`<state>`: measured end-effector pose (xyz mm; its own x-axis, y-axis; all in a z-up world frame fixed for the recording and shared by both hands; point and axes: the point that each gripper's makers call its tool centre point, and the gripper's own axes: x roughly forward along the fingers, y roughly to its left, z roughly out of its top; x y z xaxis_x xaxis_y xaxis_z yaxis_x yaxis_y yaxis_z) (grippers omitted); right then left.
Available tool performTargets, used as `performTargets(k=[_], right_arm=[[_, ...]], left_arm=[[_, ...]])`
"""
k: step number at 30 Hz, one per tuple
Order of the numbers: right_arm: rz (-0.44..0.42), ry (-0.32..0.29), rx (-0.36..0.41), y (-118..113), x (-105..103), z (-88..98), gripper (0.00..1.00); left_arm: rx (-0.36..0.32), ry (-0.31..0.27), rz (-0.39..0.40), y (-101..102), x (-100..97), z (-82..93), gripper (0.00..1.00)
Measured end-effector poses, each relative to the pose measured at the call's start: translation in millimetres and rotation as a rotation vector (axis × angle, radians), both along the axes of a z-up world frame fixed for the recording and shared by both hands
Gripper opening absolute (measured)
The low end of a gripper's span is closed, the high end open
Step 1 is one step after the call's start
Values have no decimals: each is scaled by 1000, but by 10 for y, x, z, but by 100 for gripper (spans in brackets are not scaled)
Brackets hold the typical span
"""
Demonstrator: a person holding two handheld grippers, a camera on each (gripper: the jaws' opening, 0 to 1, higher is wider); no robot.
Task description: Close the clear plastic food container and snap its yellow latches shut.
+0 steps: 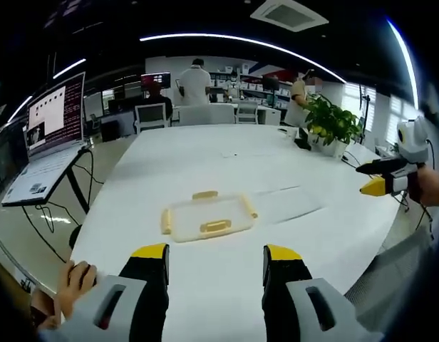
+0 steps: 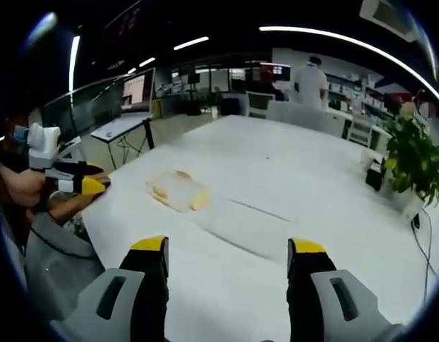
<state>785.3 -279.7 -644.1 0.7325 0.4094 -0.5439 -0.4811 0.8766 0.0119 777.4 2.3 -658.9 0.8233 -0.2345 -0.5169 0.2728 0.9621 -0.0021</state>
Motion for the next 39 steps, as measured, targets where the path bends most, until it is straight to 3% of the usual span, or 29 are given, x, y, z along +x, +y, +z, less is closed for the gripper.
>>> performTargets(k=[23,39], right_arm=[[183,51,-49,467,338,-195,64],[379,107,-123,870,477,-456,63]], left_arm=[[42,38,-160,-51,387,-172,47],[97,62,-359,-12,769,-304,48]])
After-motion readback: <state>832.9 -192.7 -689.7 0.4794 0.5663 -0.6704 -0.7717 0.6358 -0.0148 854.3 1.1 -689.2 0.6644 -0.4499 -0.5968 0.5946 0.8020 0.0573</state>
